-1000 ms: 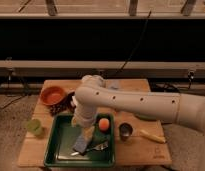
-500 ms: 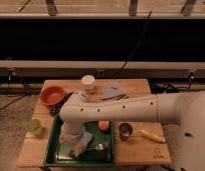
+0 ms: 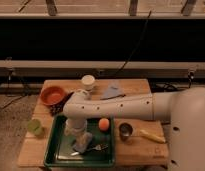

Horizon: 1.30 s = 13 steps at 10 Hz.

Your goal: Place sponge in paper cup

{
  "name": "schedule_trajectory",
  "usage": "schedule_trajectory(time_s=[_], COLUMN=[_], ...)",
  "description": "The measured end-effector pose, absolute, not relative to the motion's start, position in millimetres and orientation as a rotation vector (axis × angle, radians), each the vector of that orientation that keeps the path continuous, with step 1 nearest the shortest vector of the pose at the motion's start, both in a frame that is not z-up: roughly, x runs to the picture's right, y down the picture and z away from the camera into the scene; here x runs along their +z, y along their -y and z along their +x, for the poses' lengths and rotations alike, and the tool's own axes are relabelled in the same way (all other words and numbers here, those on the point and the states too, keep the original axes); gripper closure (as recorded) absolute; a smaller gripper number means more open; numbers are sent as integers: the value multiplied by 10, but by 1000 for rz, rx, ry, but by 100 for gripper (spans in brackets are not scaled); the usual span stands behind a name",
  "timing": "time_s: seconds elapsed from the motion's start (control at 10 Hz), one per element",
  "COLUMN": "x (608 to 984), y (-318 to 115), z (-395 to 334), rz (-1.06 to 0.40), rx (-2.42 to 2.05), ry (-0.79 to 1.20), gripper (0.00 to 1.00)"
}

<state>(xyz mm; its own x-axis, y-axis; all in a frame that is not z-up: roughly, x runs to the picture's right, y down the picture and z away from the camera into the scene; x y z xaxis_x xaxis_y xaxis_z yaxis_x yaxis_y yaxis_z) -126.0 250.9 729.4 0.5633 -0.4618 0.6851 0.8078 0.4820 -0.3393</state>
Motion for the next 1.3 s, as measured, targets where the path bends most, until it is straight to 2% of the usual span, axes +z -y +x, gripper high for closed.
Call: schedule_trajectory(time_s=[0.6, 1.3], x=[7461, 7445], y=[-2554, -2772], z=[-806, -896], rz=[-746, -730], rx=[-903, -844], ry=[485, 501], gripper=[35, 35])
